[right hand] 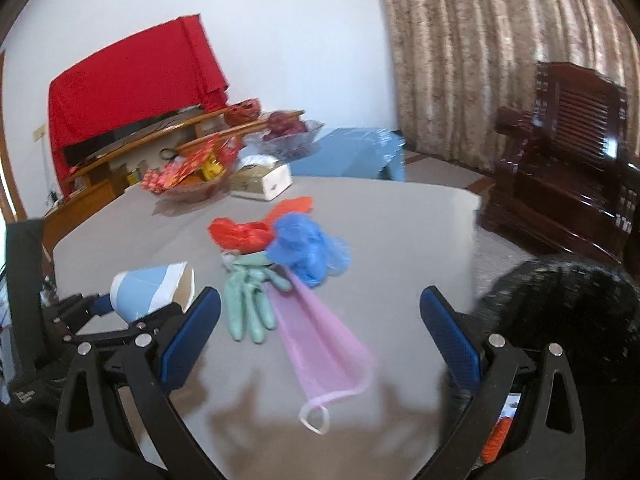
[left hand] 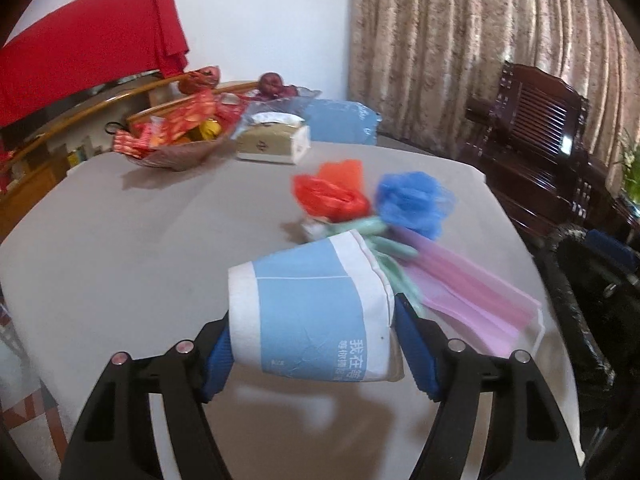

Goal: Collect trash
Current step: 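Hold the cup in the left tool while the right tool grasps the pink face mask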

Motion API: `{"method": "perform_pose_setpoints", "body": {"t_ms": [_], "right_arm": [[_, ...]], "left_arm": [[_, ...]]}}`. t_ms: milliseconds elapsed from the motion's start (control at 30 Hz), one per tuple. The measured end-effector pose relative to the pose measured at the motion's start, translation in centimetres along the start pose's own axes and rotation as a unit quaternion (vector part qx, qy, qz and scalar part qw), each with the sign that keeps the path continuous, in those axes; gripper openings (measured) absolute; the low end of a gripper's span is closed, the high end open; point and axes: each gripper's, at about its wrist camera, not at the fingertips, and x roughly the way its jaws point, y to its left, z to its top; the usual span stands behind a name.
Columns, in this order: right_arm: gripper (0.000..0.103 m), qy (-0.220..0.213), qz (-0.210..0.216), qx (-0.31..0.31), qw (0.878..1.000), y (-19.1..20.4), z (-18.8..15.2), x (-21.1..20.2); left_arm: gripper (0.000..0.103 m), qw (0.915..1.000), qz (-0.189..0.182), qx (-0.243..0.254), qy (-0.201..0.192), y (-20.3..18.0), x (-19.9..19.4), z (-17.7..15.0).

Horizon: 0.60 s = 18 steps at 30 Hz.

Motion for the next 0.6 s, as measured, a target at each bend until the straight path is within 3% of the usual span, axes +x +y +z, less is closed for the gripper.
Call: {"method": "perform_pose_setpoints", "body": {"t_ms": [367,600], "right_arm": [[0.096,0.088,-0.014,-0.024,0.996,0.4,-2.1,6.3],[0.082,0.126,-0.018,-0.03,0.991,-0.4,-3.0,7.9]], "left_arm": [[0.071,0.9996,0.02,-0.014,0.013,3.0,1.2,0.0],[0.071,0.9996,0.015,-0.013,0.02,2.6,1.9,-0.1]]}}
